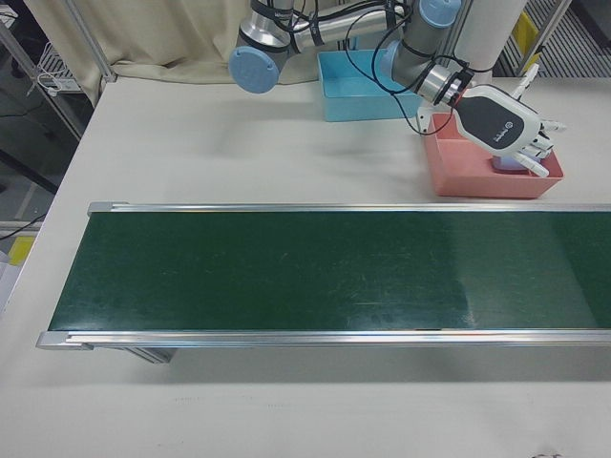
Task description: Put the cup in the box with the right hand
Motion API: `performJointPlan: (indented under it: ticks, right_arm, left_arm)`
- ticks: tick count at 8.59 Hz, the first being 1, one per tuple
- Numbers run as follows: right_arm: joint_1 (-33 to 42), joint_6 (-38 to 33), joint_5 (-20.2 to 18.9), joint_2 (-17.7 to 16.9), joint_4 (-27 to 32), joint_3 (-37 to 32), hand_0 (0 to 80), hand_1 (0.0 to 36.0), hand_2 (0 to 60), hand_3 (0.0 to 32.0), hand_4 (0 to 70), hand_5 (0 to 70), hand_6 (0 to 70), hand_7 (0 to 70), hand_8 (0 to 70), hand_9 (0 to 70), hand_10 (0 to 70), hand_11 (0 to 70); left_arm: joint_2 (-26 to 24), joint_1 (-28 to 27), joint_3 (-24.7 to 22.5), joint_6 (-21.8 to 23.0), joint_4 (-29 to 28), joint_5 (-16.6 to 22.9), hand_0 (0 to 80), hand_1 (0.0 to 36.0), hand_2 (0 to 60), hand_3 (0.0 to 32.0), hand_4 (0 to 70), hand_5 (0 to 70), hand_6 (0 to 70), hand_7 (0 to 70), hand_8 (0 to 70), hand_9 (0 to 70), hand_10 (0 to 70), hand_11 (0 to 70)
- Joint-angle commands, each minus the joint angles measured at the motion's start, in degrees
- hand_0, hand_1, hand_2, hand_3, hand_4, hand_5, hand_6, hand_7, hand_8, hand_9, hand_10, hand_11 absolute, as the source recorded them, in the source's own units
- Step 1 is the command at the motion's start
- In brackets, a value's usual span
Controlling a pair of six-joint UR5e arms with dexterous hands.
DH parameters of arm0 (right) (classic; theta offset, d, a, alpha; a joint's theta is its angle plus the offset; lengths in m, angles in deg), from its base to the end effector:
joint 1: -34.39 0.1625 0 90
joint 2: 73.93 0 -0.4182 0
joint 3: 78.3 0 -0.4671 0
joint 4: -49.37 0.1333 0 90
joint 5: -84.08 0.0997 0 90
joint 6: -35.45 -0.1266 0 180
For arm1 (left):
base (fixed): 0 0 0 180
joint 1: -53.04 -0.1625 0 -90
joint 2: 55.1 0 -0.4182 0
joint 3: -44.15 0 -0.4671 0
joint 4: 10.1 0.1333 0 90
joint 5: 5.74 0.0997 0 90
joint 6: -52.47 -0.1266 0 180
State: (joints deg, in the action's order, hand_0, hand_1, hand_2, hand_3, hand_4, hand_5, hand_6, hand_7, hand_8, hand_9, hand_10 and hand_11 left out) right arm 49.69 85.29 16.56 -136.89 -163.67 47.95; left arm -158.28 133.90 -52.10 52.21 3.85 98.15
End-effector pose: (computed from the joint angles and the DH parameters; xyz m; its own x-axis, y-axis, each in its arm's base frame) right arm -0.4839 -0.3208 0.1449 -0.7341 0.4170 0.5360 -0.1164 0.7003 -0.7043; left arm 0.0045 -0.6756 0.5018 -0.9205 -0.3897 -0.0274 -0.0110 0.0961 -0.9953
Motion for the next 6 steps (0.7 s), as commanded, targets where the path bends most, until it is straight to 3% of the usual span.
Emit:
performJointPlan:
  ticks: [1, 2, 3, 4, 5, 6]
  right_arm:
    - [10.75, -4.2, -0.68, -6.19, -1.77, 9.16, 73.8, 36.0, 60.0, 0.0, 22.9, 13.8, 25.7, 70.0, 21.4, 43.2, 5.0, 11.2]
    - [16.72, -7.18, -1.64, -8.3, -1.68, 9.54, 80.0, 36.0, 51.2, 0.0, 30.2, 13.9, 24.2, 70.0, 20.6, 42.6, 5.2, 11.5]
    - [22.26, -10.87, -2.6, -9.54, -1.68, 8.15, 80.0, 36.0, 47.2, 0.0, 26.2, 13.2, 22.1, 70.0, 18.5, 39.5, 5.0, 11.1]
    - [27.97, -14.47, -2.7, -10.43, -1.16, 5.09, 79.5, 35.8, 37.9, 0.0, 23.8, 12.0, 19.4, 70.0, 15.4, 34.0, 4.3, 9.8]
    - [32.38, -19.29, -2.7, -10.35, 0.15, 0.45, 73.4, 33.7, 33.8, 0.0, 21.4, 11.4, 17.7, 70.0, 14.2, 31.1, 4.1, 9.3]
    - [35.9, -21.78, -2.79, -10.26, 5.3, -3.69, 65.5, 31.0, 31.4, 0.0, 21.7, 10.6, 16.4, 68.6, 13.1, 28.9, 3.8, 8.7]
  left_arm:
    - [-0.01, 0.0, 0.0, 0.0, 0.03, 0.0, 0.0, 0.0, 0.0, 0.0, 0.0, 0.0, 0.0, 0.0, 0.0, 0.0, 0.0, 0.0]
    - [-0.01, 0.0, 0.0, 0.0, 0.03, 0.0, 0.0, 0.0, 0.0, 0.0, 0.0, 0.0, 0.0, 0.0, 0.0, 0.0, 0.0, 0.0]
    - [-0.01, 0.0, 0.0, 0.0, 0.03, 0.0, 0.0, 0.0, 0.0, 0.0, 0.0, 0.0, 0.0, 0.0, 0.0, 0.0, 0.0, 0.0]
    - [-0.01, 0.0, 0.0, 0.0, -0.06, 0.0, 0.0, 0.0, 0.0, 0.0, 0.0, 0.0, 0.0, 0.0, 0.0, 0.0, 0.0, 0.0]
    - [-0.01, 0.0, -0.09, 0.0, 0.03, 0.0, 0.0, 0.0, 0.0, 0.0, 0.0, 0.0, 0.0, 0.0, 0.0, 0.0, 0.0, 0.0]
    - [-0.01, 0.0, 0.0, 0.0, 0.03, 0.0, 0.0, 0.0, 0.0, 0.0, 0.0, 0.0, 0.0, 0.0, 0.0, 0.0, 0.0, 0.0]
